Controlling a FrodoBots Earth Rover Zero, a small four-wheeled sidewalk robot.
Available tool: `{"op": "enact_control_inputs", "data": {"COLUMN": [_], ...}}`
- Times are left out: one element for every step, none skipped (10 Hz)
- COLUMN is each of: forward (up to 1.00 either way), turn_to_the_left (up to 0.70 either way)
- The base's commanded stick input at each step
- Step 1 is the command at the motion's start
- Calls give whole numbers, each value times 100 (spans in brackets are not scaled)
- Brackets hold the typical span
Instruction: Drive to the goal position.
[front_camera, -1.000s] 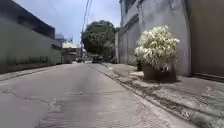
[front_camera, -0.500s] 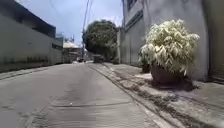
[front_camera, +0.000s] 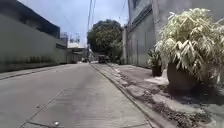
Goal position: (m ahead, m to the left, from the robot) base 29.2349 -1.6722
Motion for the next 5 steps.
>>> {"op": "enact_control_inputs", "data": {"forward": [100,100,100,100,100], "turn_to_the_left": [0,0,0,0,0]}}
